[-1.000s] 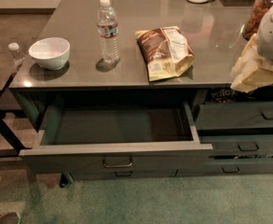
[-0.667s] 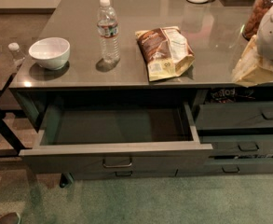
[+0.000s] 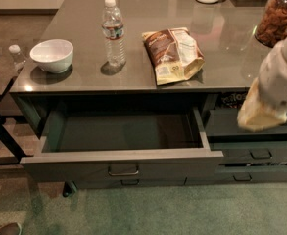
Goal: Close top drawer
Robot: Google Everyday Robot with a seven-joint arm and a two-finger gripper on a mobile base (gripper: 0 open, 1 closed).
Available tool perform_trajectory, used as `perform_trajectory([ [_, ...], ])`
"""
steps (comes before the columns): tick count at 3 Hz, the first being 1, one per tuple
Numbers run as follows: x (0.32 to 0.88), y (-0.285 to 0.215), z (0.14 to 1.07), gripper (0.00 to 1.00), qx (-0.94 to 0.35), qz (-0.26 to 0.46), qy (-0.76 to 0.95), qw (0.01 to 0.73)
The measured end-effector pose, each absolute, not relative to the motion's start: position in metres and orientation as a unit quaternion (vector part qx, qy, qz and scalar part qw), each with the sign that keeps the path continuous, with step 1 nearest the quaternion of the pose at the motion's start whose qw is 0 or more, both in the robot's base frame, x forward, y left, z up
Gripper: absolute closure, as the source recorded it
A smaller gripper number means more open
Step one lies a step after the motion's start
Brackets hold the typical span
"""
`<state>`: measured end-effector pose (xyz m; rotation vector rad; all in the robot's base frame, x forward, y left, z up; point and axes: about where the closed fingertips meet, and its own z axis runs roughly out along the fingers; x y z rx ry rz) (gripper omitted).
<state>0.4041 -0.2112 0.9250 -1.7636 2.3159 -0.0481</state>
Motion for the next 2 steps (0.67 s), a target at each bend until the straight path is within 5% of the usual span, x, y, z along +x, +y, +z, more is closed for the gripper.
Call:
perform_trajectory([
  [2, 0.3839, -0.2003, 0.8704, 1.0, -0.62, 0.021, 0.782, 0.06],
])
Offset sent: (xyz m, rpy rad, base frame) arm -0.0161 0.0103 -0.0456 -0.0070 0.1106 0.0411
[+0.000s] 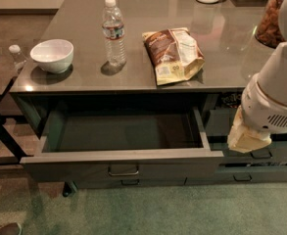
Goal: Close top drawer
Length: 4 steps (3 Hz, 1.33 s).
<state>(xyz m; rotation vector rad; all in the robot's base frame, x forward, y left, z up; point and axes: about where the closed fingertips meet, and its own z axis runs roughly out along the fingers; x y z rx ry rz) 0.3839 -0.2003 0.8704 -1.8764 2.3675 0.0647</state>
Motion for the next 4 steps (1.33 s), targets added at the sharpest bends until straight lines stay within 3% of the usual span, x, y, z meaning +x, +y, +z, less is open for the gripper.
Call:
perform_trajectory([
  [3, 0.367, -0.173, 0.74, 1.0, -0.621, 0.096, 0.778, 0.017],
  [4, 0.365, -0.17, 0.736, 1.0, -0.621, 0.095, 0.778, 0.016],
])
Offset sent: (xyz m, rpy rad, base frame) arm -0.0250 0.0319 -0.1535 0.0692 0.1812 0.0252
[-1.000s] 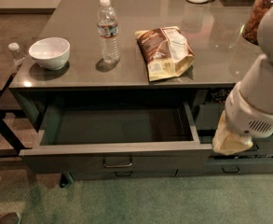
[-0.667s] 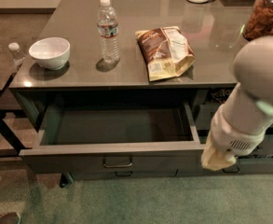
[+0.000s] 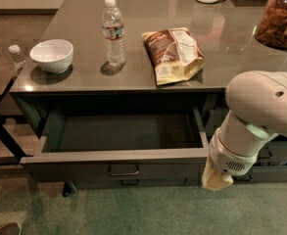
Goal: Close top drawer
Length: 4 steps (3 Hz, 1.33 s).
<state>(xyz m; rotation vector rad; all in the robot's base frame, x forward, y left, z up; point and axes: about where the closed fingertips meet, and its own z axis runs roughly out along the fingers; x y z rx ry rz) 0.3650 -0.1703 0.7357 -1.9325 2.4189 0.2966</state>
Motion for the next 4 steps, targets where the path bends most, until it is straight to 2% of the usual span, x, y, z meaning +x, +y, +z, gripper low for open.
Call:
perform_trajectory([
  [4, 0.436, -0.139, 0.656, 1.0, -0.617, 0.09, 0.781, 0.041],
])
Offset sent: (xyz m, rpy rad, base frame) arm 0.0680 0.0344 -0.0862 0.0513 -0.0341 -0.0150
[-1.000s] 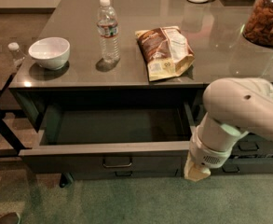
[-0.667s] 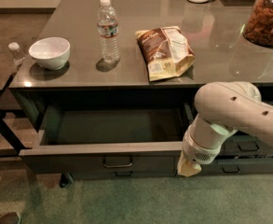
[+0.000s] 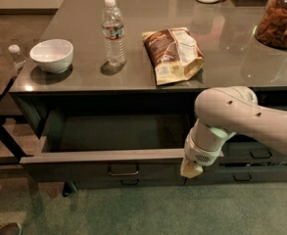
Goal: Close top drawer
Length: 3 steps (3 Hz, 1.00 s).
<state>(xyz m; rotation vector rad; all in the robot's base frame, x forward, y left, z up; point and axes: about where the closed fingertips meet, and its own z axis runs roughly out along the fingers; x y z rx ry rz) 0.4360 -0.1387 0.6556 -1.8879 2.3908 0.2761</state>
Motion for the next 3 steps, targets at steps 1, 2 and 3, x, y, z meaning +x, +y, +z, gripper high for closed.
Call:
perform_trajectory([
  [1, 0.446, -0.139, 0.648, 1.0, -0.619, 0.089, 0.779, 0.043],
  [2, 0.453, -0.14, 0.638, 1.0, -0.621, 0.091, 0.777, 0.046],
  [3, 0.454, -0.14, 0.635, 0.86, -0.621, 0.093, 0.777, 0.047],
])
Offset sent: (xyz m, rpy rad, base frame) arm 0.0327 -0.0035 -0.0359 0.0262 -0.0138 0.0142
